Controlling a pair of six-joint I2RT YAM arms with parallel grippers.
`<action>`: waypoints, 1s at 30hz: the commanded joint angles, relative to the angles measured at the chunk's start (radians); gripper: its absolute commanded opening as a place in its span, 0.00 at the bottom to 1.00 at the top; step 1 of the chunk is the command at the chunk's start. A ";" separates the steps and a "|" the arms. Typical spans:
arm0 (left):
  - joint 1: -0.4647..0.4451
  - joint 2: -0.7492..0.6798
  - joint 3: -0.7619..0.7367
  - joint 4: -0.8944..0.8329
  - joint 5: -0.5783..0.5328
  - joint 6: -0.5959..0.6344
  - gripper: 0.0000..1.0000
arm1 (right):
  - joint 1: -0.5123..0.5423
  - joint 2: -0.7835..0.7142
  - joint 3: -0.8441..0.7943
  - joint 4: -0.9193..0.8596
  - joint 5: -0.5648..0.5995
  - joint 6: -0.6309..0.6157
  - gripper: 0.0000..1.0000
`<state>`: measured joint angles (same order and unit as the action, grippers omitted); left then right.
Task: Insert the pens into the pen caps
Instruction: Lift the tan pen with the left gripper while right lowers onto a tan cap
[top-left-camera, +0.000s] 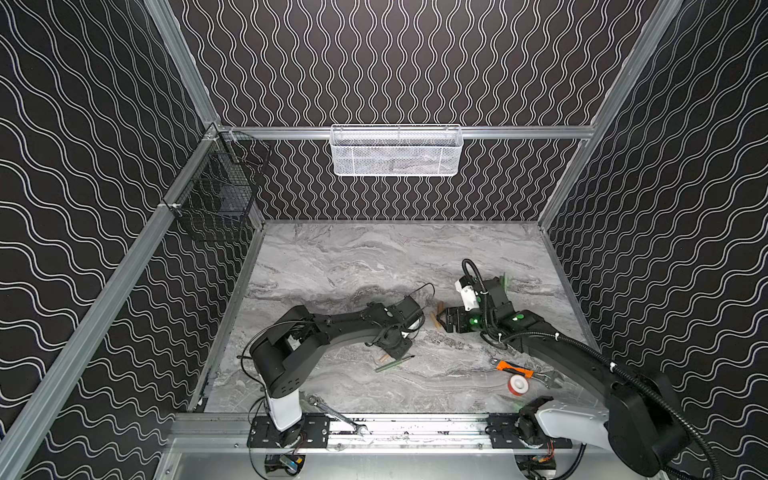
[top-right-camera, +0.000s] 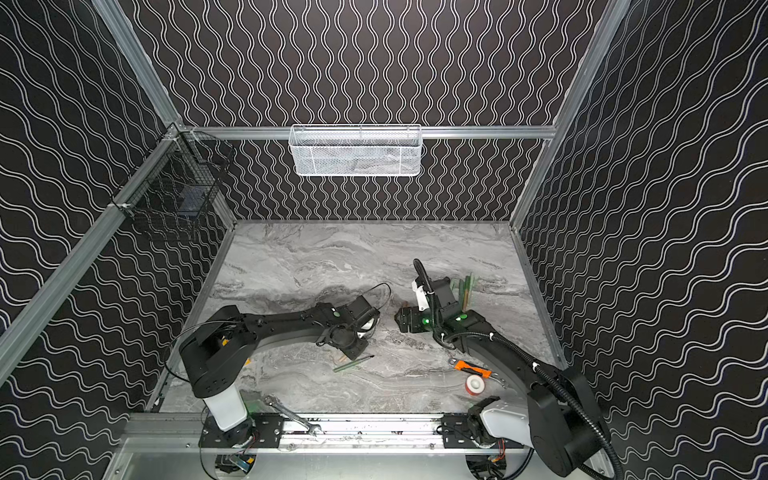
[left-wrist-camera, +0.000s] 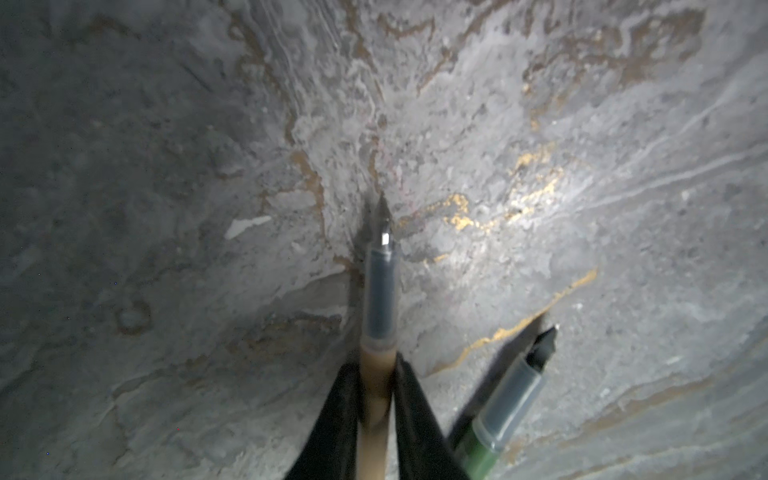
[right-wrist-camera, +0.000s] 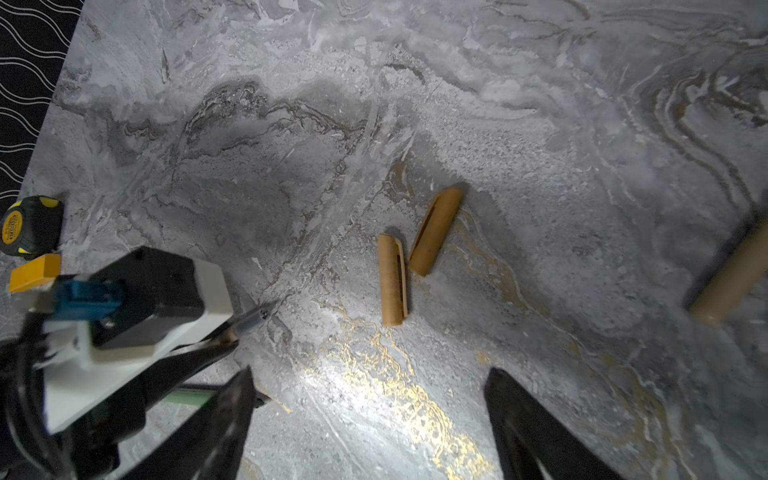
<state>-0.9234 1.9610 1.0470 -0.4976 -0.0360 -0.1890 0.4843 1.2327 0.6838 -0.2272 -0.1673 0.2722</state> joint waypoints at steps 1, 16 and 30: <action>-0.002 0.027 -0.028 -0.029 0.042 -0.023 0.10 | 0.000 -0.007 0.005 -0.004 0.022 -0.007 0.89; 0.166 -0.290 0.040 -0.174 0.203 0.098 0.01 | 0.002 0.049 0.007 0.040 -0.032 -0.046 0.88; 0.442 -0.614 -0.039 -0.271 0.613 0.196 0.00 | 0.082 0.271 0.161 -0.032 0.027 -0.070 0.61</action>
<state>-0.4904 1.3678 1.0191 -0.7876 0.4782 -0.0154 0.5560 1.4811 0.8204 -0.2337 -0.1612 0.2012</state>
